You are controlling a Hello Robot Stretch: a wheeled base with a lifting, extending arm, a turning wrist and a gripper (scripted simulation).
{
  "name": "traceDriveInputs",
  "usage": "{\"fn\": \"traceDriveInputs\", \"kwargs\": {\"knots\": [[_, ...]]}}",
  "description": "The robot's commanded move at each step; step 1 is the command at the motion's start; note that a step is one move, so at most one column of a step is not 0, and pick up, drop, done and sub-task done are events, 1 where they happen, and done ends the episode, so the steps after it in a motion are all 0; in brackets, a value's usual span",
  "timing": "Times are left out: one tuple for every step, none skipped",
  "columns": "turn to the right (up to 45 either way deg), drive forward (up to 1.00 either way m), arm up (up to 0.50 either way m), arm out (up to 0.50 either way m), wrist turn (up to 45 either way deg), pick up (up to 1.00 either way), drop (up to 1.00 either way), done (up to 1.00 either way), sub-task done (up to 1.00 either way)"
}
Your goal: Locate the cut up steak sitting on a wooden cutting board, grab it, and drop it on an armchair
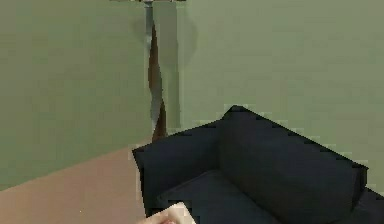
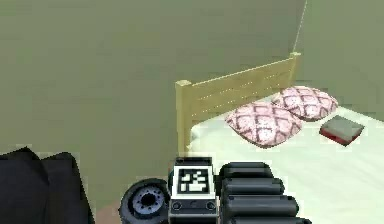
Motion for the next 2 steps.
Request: {"fn": "traceDriveInputs", "kwargs": {"knots": [[-45.0, 0.00, 0.00, 0.00, 0.0, 0.00, 0.00, 0.00, 0.00], [-45.0, 0.00, 0.00, 0.00, 0.0, 0.00, 0.00, 0.00, 0.00]]}}
